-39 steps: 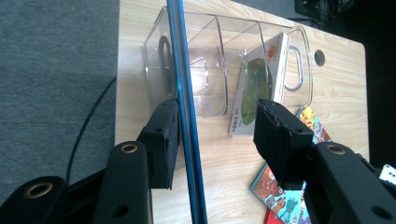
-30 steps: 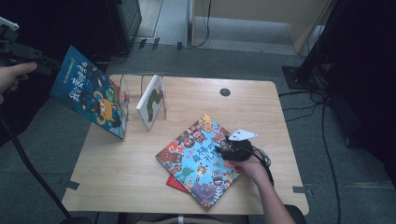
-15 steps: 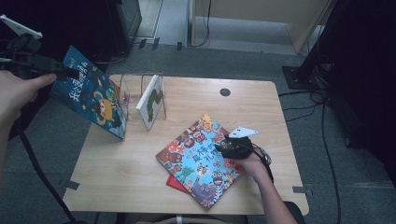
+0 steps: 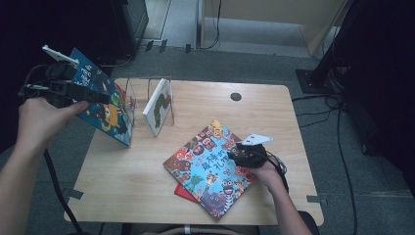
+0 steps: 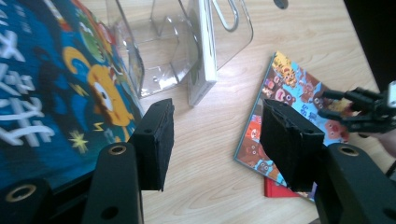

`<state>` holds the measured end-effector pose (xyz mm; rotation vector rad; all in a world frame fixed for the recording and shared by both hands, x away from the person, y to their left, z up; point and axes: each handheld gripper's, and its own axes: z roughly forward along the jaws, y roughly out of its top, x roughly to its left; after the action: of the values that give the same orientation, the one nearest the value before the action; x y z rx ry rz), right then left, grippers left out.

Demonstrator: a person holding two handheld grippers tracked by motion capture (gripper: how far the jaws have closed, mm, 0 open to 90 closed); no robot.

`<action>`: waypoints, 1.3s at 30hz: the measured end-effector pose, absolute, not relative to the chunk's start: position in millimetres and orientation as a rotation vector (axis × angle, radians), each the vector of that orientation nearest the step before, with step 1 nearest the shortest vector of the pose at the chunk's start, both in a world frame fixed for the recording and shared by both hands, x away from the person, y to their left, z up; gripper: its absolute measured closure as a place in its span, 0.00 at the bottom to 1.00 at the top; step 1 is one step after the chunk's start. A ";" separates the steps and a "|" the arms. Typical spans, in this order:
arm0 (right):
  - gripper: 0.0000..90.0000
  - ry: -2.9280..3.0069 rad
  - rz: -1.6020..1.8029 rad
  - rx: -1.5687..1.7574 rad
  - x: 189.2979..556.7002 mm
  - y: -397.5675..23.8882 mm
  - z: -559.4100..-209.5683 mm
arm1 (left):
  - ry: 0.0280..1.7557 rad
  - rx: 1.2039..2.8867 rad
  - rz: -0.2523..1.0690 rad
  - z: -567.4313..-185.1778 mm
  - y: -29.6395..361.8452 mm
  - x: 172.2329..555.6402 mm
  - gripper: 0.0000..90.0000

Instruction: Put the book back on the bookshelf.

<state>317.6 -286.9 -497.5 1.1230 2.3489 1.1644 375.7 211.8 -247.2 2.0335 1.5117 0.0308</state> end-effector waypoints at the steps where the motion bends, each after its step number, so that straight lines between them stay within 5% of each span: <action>1: 0.50 2.348 1.163 1.123 317.1 -287.0 -497.5 | 1.507 2.035 0.023 -250.2 209.5 374.8 0.49; 12: 0.58 2.356 1.161 1.093 315.8 -287.2 -497.6 | 1.454 2.079 0.014 -299.3 183.5 362.7 0.50; 39: 0.61 2.363 1.167 1.118 309.4 -294.1 -498.0 | 1.255 2.162 -0.059 -400.1 123.0 359.2 0.50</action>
<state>309.4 -294.1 -498.0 1.1185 2.3629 1.1674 359.2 123.0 -400.1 2.1622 1.2549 -0.0588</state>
